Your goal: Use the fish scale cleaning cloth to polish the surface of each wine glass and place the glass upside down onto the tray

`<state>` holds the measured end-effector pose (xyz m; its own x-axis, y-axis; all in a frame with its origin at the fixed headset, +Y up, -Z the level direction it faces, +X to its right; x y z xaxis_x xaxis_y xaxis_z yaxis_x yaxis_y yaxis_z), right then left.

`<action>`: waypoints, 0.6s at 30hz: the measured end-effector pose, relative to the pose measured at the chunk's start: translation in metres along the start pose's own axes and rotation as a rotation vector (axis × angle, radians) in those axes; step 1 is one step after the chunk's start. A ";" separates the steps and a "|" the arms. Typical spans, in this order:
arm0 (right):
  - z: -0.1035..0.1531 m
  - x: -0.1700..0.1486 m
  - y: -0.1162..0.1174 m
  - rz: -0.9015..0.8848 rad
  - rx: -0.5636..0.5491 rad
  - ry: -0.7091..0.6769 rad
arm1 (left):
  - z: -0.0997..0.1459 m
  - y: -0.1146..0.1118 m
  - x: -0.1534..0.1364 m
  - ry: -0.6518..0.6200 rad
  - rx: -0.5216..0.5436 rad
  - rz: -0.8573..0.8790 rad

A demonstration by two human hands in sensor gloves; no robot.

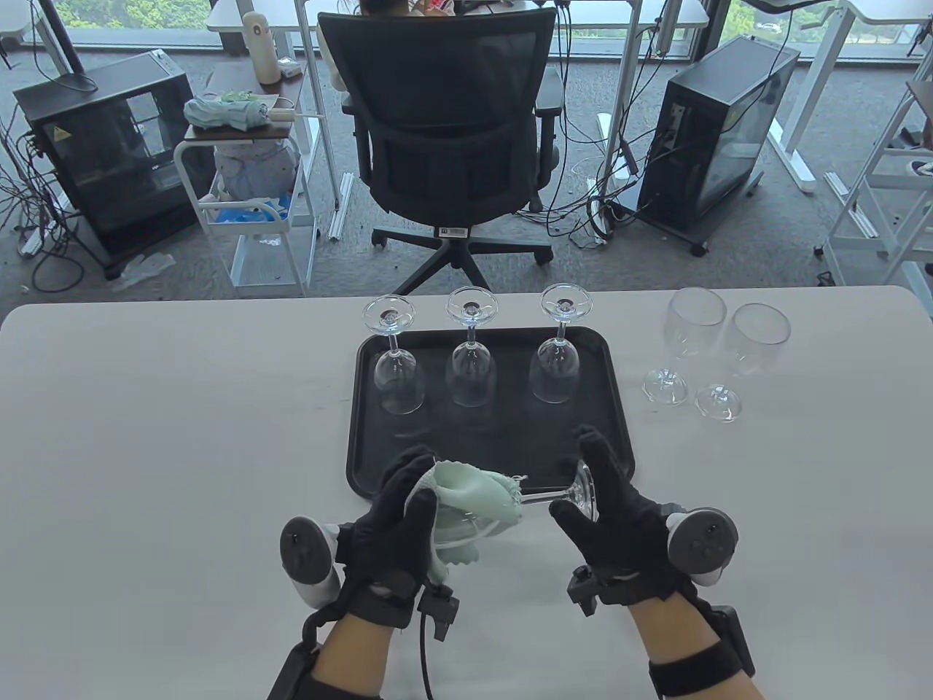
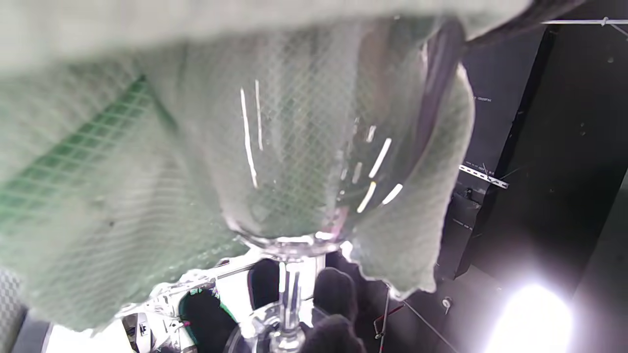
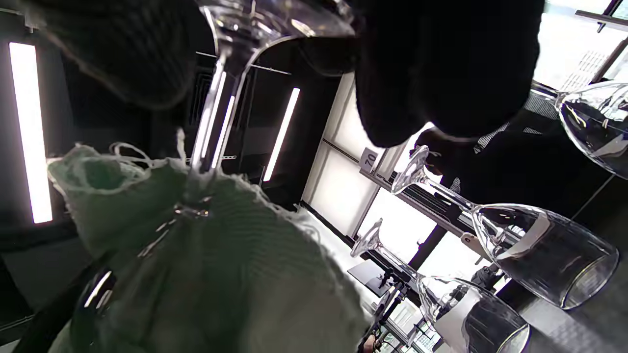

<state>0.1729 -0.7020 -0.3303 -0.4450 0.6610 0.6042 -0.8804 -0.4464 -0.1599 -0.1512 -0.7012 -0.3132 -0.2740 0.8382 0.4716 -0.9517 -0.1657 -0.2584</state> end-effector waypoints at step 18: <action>-0.002 0.009 -0.004 0.073 0.075 0.046 | -0.001 -0.003 0.005 -0.064 -0.071 -0.067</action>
<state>0.1715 -0.6929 -0.3258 -0.5164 0.6511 0.5562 -0.8311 -0.5376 -0.1423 -0.1496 -0.6960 -0.3114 -0.2208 0.8110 0.5418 -0.9565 -0.0713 -0.2830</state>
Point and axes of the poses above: the tracker on the back of each hand, its own x axis roughly to the thumb side, its own z axis roughly from the fingertips to the wrist, y = z × x, the point moved 1 cm from there along -z, roughly from the wrist to the fingertips, and after that the axes turned 13 degrees about z, right-handed, at the moved point
